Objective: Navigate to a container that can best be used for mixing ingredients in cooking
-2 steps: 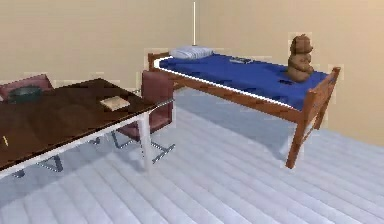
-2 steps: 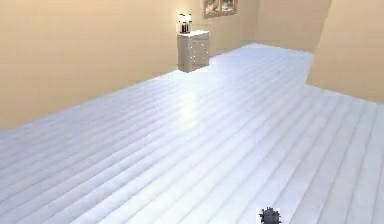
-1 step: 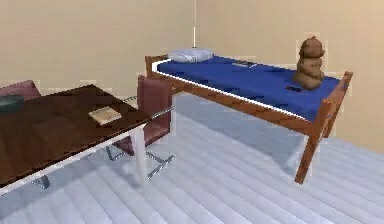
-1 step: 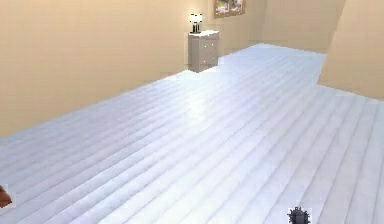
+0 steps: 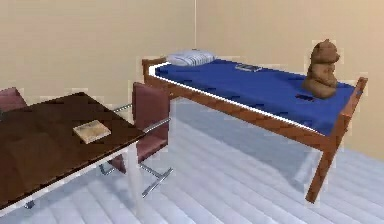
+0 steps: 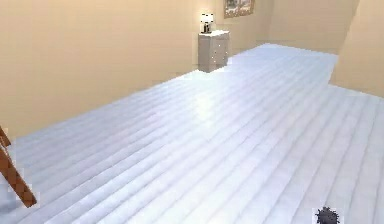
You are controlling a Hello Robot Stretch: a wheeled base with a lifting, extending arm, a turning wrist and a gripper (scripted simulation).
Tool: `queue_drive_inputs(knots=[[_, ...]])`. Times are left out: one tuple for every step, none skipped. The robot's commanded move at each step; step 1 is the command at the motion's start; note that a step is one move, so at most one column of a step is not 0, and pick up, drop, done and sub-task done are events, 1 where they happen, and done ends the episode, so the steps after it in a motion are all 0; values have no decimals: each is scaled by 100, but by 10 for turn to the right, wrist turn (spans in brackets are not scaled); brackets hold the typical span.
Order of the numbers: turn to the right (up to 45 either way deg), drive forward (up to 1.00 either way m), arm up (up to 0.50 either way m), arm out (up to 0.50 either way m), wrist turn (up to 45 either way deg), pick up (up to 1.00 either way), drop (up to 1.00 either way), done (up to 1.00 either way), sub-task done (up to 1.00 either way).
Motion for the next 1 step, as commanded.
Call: queue_drive_inputs(knots=[[120,0,0,0,0,0,0,0,0]])
